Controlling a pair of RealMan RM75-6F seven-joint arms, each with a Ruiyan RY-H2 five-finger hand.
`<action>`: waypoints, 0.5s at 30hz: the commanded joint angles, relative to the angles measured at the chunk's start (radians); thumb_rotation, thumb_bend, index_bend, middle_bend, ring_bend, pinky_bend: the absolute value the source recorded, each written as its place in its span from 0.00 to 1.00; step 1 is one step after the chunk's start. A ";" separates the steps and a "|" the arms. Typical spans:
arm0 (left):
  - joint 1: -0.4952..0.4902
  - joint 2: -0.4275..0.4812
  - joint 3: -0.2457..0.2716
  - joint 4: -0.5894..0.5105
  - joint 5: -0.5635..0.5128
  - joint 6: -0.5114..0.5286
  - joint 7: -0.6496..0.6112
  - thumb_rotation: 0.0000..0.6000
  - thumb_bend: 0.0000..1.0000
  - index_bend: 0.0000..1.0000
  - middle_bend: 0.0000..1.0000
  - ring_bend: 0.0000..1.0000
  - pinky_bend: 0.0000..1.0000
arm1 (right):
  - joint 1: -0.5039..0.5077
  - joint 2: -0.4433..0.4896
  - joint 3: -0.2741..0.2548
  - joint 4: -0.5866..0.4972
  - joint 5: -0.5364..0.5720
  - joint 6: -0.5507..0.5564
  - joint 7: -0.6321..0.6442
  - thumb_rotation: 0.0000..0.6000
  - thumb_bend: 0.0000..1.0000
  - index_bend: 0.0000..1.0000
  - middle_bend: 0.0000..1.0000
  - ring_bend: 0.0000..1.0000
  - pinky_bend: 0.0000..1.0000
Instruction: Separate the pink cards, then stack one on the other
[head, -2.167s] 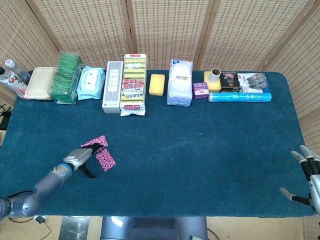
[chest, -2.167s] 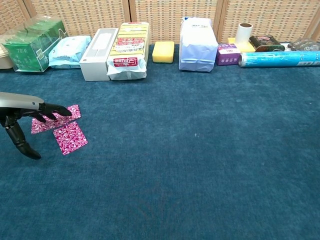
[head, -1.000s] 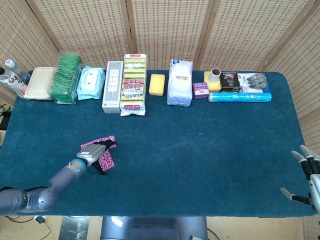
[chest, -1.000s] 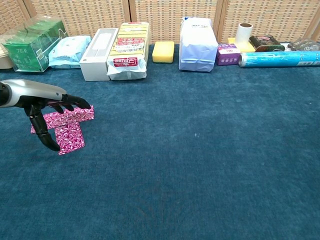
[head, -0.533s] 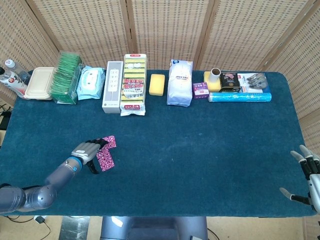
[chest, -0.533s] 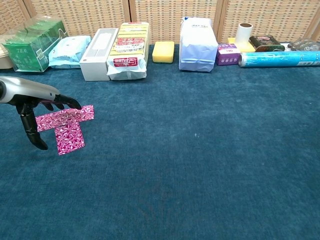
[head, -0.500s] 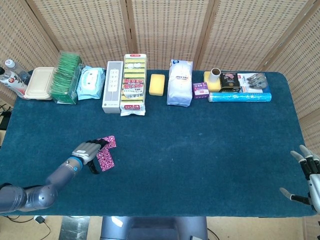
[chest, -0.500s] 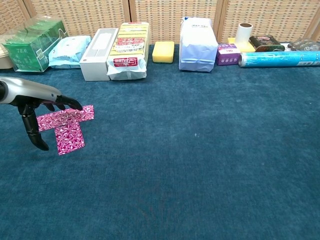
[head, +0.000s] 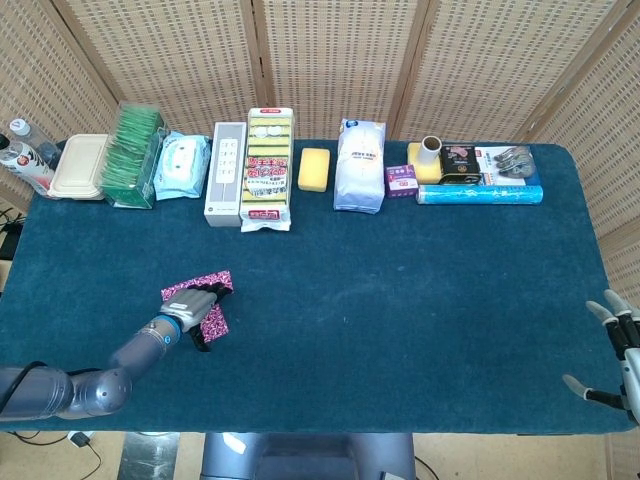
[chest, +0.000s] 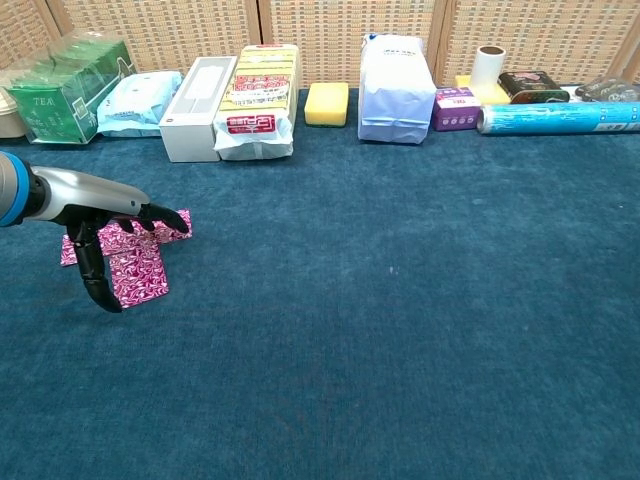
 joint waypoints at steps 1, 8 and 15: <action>-0.007 -0.007 0.001 -0.001 -0.008 0.006 0.006 1.00 0.05 0.00 0.00 0.00 0.07 | 0.000 0.000 0.000 0.000 0.000 0.000 0.000 1.00 0.00 0.10 0.00 0.00 0.00; -0.034 -0.023 -0.011 -0.012 -0.035 0.029 0.022 1.00 0.05 0.00 0.00 0.00 0.07 | 0.001 0.000 0.000 0.000 0.000 -0.003 0.001 1.00 0.00 0.10 0.00 0.00 0.00; -0.057 -0.051 -0.033 -0.015 -0.057 0.039 0.029 1.00 0.05 0.00 0.00 0.00 0.07 | 0.001 0.000 -0.001 -0.001 0.001 -0.005 -0.005 1.00 0.00 0.10 0.00 0.00 0.00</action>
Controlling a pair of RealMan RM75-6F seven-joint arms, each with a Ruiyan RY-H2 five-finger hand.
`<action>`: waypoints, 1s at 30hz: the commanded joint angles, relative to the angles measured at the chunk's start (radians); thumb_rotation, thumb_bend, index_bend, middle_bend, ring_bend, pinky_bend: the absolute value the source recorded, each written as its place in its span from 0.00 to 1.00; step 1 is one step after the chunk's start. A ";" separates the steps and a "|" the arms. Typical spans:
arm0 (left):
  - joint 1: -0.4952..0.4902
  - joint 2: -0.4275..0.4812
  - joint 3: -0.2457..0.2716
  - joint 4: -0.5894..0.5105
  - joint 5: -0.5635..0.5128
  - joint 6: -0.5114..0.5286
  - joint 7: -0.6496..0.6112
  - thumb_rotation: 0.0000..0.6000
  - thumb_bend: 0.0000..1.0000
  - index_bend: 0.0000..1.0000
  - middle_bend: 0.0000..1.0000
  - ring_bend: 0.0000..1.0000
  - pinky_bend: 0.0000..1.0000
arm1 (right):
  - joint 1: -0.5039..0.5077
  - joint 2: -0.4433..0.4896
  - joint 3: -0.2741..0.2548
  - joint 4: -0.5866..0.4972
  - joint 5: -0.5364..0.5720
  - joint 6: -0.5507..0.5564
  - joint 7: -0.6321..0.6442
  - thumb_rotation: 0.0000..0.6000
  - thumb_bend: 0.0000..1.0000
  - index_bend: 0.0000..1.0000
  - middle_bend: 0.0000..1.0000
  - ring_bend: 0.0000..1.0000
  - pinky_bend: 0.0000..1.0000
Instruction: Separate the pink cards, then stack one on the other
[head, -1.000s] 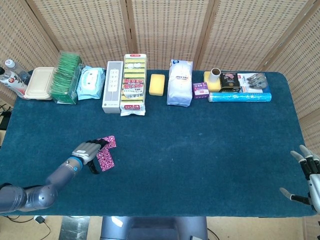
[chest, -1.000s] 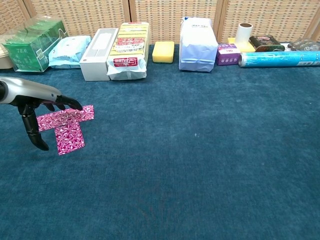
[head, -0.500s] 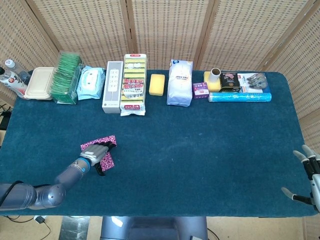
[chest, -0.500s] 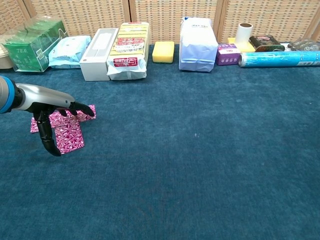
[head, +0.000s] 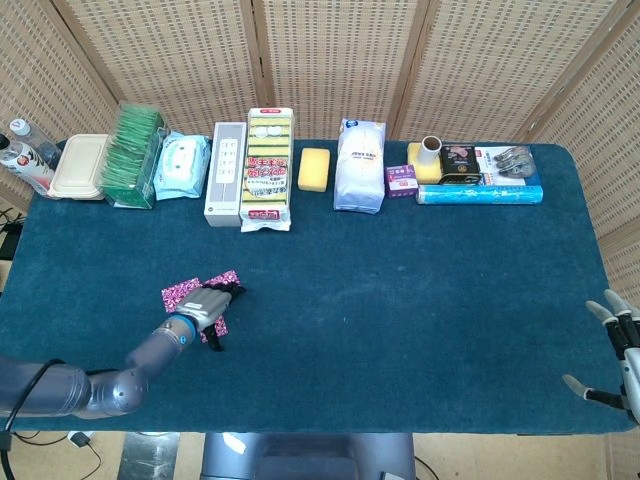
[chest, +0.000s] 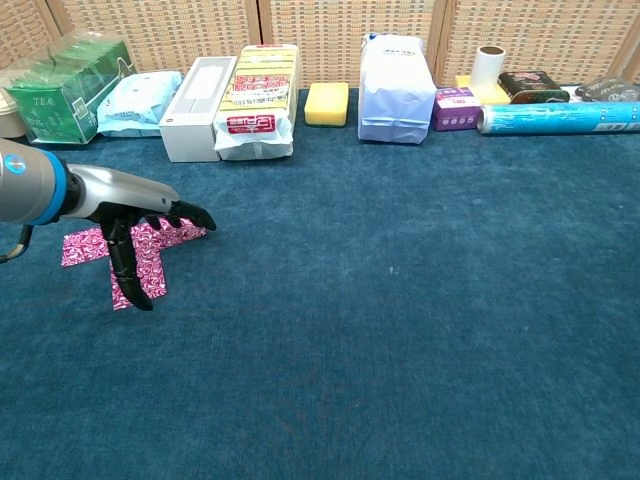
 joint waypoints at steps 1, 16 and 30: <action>-0.009 -0.009 -0.010 -0.009 -0.001 0.006 0.005 1.00 0.05 0.00 0.00 0.00 0.07 | -0.001 0.000 0.000 0.000 0.001 0.001 0.001 1.00 0.00 0.10 0.00 0.00 0.00; 0.036 0.070 0.016 -0.082 0.054 0.044 -0.013 1.00 0.05 0.00 0.00 0.00 0.07 | -0.003 0.003 0.002 0.004 0.004 0.003 0.016 1.00 0.00 0.10 0.00 0.00 0.00; 0.109 0.093 0.023 -0.038 0.143 -0.017 -0.087 1.00 0.05 0.00 0.00 0.00 0.07 | -0.001 0.001 0.000 0.000 -0.001 0.000 0.005 1.00 0.00 0.10 0.00 0.00 0.00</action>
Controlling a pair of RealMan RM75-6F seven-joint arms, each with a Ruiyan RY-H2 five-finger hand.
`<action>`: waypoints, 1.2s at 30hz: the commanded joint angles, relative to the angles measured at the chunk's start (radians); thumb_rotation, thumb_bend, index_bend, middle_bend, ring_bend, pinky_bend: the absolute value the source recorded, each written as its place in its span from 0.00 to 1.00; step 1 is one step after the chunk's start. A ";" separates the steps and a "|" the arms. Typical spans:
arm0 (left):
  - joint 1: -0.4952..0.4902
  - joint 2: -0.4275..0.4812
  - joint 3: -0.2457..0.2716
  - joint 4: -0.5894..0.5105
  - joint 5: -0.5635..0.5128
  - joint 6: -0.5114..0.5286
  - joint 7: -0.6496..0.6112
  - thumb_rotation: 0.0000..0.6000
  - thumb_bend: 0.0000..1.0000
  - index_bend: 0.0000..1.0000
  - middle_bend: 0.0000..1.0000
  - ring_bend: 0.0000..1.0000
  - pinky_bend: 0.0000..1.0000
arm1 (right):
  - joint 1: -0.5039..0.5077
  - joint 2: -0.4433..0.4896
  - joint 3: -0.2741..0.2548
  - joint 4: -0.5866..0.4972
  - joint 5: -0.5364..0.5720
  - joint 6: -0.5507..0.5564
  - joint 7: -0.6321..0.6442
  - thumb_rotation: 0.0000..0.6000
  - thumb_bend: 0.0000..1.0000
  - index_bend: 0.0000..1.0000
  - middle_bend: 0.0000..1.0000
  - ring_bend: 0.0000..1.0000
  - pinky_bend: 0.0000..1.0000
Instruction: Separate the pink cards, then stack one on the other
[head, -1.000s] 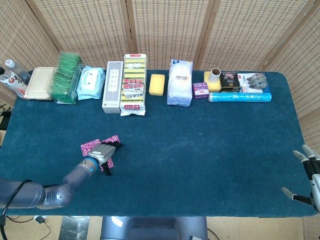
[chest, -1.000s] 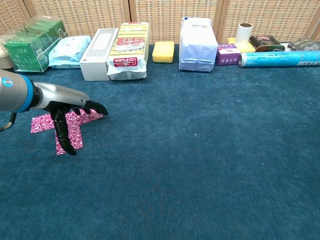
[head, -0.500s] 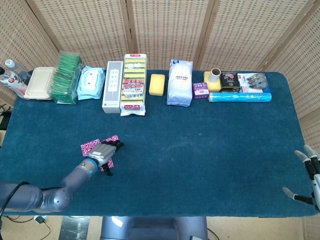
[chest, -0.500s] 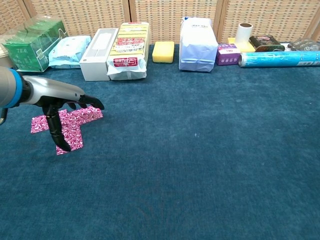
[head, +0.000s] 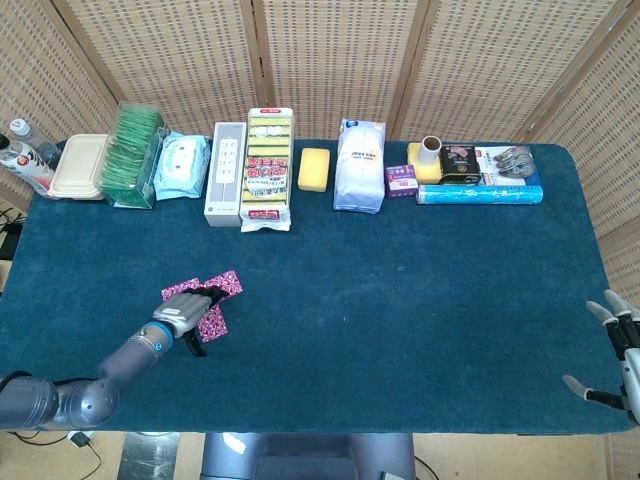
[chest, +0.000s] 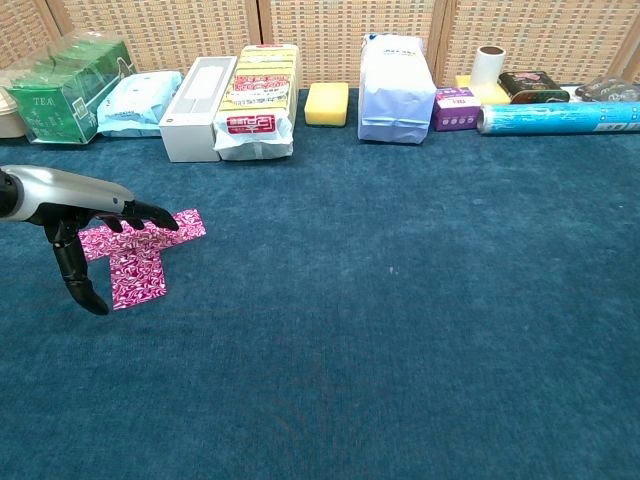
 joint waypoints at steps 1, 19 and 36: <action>0.002 -0.013 -0.002 0.023 -0.004 -0.014 -0.005 1.00 0.05 0.00 0.00 0.00 0.07 | 0.000 0.000 0.001 -0.001 0.003 -0.001 -0.001 1.00 0.00 0.10 0.00 0.00 0.00; -0.037 -0.094 -0.037 0.080 -0.047 -0.043 -0.020 1.00 0.05 0.00 0.00 0.00 0.07 | 0.003 0.003 0.002 0.004 0.008 -0.008 0.011 1.00 0.00 0.10 0.00 0.00 0.00; -0.100 -0.139 -0.070 0.029 -0.088 0.002 0.017 1.00 0.05 0.00 0.00 0.00 0.07 | 0.001 0.005 0.003 0.005 0.008 -0.005 0.017 1.00 0.00 0.10 0.00 0.00 0.00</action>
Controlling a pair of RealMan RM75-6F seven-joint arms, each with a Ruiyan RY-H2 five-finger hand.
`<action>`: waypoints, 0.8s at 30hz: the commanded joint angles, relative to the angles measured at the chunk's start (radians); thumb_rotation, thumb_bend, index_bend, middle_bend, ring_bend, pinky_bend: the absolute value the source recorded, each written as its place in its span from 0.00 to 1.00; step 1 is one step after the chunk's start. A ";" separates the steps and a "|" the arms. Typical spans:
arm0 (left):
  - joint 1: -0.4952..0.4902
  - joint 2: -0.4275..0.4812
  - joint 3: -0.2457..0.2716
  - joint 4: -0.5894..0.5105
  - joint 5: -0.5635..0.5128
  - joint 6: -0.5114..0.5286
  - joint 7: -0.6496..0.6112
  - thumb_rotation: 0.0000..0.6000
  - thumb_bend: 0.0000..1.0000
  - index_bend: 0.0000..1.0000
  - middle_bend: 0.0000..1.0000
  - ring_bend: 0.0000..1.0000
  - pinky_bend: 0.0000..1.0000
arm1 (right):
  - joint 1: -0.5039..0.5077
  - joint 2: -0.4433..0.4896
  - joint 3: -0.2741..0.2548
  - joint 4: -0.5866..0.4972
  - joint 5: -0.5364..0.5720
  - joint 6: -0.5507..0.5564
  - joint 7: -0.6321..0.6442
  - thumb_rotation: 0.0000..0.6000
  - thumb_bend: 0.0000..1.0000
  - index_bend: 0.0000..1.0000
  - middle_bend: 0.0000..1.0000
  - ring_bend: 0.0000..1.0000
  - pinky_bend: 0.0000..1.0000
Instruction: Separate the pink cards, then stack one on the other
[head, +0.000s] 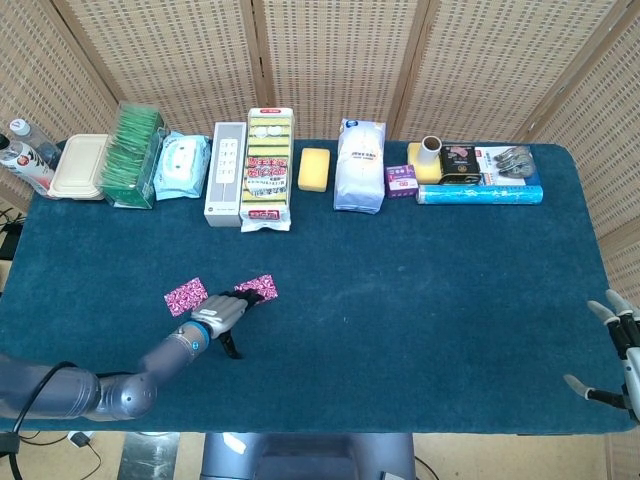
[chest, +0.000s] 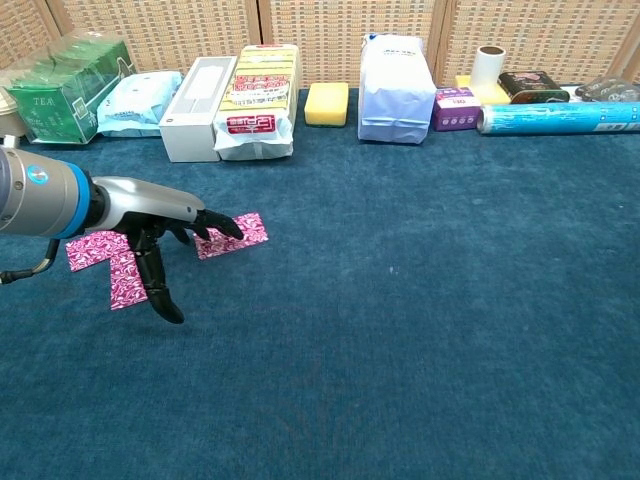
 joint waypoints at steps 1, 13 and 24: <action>-0.009 -0.007 -0.005 -0.011 -0.006 0.010 0.008 1.00 0.05 0.00 0.00 0.00 0.07 | -0.001 0.000 0.000 0.001 0.000 0.001 0.002 1.00 0.00 0.10 0.00 0.00 0.00; 0.047 0.067 -0.003 -0.105 0.124 0.095 -0.006 1.00 0.05 0.00 0.00 0.00 0.07 | -0.003 0.002 0.000 0.001 0.000 0.005 0.006 1.00 0.00 0.10 0.00 0.00 0.00; 0.214 0.125 0.032 -0.016 0.362 0.145 -0.100 1.00 0.08 0.00 0.00 0.00 0.07 | -0.003 -0.001 -0.003 -0.004 -0.008 0.005 -0.004 1.00 0.00 0.10 0.00 0.00 0.00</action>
